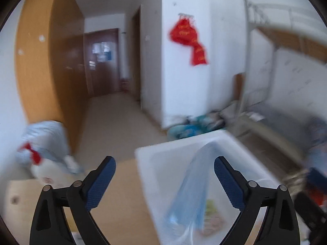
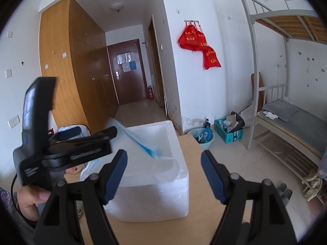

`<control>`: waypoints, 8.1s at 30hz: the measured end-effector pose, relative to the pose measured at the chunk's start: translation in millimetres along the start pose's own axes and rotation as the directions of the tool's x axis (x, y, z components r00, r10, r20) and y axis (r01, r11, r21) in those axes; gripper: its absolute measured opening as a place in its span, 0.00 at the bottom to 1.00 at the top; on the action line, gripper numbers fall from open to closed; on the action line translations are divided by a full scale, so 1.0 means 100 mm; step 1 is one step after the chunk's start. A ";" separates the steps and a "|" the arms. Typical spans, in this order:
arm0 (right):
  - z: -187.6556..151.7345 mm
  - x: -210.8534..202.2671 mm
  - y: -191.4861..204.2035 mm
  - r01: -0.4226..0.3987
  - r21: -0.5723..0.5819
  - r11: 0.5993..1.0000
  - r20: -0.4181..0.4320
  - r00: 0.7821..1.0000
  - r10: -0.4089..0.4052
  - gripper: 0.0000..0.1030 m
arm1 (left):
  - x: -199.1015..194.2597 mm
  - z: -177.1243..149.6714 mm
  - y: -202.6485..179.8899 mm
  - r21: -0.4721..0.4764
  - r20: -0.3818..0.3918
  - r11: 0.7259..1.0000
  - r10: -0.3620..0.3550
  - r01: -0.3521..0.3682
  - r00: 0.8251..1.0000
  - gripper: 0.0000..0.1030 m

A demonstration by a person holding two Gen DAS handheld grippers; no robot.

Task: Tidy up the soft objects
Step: 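Lower the blue mask into the foam box and open the left gripper, then withdraw both tools from the foam box back toward the desk items, then move the left gripper to the yellow foam net while the right approaches the grey sock, then grasp the yellow foam net with the left gripper while the right grasps the grey sock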

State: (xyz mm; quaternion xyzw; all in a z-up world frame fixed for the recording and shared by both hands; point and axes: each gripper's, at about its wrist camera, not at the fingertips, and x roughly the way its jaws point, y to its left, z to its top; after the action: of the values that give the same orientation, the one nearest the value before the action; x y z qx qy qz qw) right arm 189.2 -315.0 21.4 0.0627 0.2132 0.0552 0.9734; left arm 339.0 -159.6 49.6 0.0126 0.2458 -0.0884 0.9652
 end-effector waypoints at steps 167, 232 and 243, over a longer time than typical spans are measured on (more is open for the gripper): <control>-1.37 1.24 2.34 -0.358 -0.218 0.908 -0.498 0.841 0.212 0.62 | -0.11 -1.79 3.13 -0.292 -0.264 0.912 0.213 -0.289 0.941 0.94; -1.44 1.34 2.31 -0.326 -0.275 0.904 -0.518 0.843 0.146 0.25 | -0.73 -1.60 3.13 -0.327 -0.151 0.910 0.216 -0.255 0.965 0.08; -1.15 1.01 2.16 -0.305 -0.226 0.925 -0.417 0.889 0.191 0.10 | -0.83 -1.55 3.10 -0.327 -0.120 0.913 0.216 -0.244 0.969 0.08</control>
State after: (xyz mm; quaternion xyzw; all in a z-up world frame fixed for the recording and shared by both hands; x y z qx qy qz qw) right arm 214.8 -77.0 -92.2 -0.0632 0.3810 0.2217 0.8954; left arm 248.6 169.4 -52.7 -0.1217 0.2933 0.0700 0.9456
